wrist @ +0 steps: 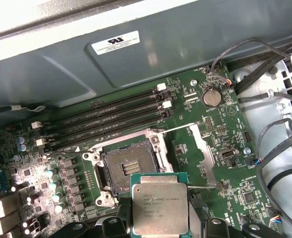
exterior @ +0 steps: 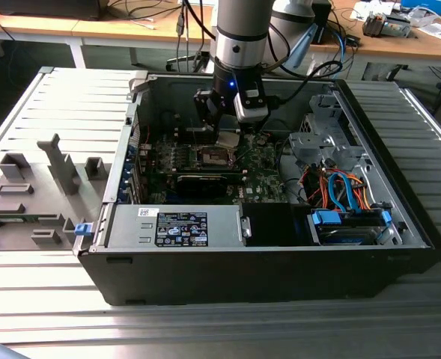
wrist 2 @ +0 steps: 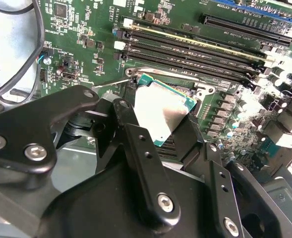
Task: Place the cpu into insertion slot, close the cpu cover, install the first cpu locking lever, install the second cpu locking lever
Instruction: 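Place the cpu into insertion slot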
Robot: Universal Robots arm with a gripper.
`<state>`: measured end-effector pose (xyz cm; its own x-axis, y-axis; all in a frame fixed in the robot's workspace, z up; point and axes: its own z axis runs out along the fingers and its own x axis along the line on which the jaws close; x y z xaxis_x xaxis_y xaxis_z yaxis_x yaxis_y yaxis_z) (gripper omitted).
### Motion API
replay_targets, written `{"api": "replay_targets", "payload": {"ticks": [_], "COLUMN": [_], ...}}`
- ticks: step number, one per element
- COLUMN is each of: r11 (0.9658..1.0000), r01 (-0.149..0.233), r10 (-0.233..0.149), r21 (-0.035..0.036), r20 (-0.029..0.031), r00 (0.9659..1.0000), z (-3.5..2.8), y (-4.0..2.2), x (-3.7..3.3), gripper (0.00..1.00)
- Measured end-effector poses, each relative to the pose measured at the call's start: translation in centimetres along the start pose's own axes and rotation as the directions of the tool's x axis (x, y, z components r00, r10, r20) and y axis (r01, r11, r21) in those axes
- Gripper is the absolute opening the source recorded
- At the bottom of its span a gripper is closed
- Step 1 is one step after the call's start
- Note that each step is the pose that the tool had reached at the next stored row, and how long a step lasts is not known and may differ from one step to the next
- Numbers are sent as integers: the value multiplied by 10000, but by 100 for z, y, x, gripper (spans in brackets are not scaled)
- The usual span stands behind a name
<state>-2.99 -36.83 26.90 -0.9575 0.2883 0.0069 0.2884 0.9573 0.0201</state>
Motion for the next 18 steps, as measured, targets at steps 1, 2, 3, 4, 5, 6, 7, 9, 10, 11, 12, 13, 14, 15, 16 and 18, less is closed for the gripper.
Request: {"api": "replay_targets", "payload": {"ticks": [1, 2, 3, 4, 5, 6, 7, 9, 10, 11, 12, 13, 14, 15, 16, 18], "r11": [10000, 10000, 10000, 10000, 9999, 9999, 9999, 9998, 9998, 9997, 9997, 9997, 9996, 9996, 9995, 9994], "r01": [-22, -36, -53, -76, -105, -132, -153, -189, -208, -222, -242, -255, -272, -285, -306, -337], "r10": [22, 36, 53, 76, 105, 132, 153, 189, 208, 222, 242, 254, 272, 285, 306, 337], "r21": [3, 5, 7, 10, 13, 16, 19, 23, 27, 29, 31, 33, 35, 38, 40, 44], "r20": [1, 2, 3, 5, 6, 8, 9, 12, 13, 14, 15, 16, 17, 18, 20, 22], "r00": [10000, 10000, 10000, 10000, 9999, 9999, 9999, 9998, 9998, 9998, 9997, 9997, 9996, 9996, 9995, 9994], "z": [0, 0, 0, 0, 0, 0, 0, 0, 0, 0, 0, 0, 0, 1, 1, 1], "y": [0, 0, 0, 0, 0, 0, 0, 0, 0, 0, 0, 0, 0, 0, 0, 0], "x": [0, 0, 0, 0, 0, 0, 0, 0, 0, 0, 0, 0, 0, 0, 0, 0], "gripper": [54, 54, 54, 54, 54, 54, 54, 54, 54, 54, 54, 54, 54, 54, 54, 54]}}
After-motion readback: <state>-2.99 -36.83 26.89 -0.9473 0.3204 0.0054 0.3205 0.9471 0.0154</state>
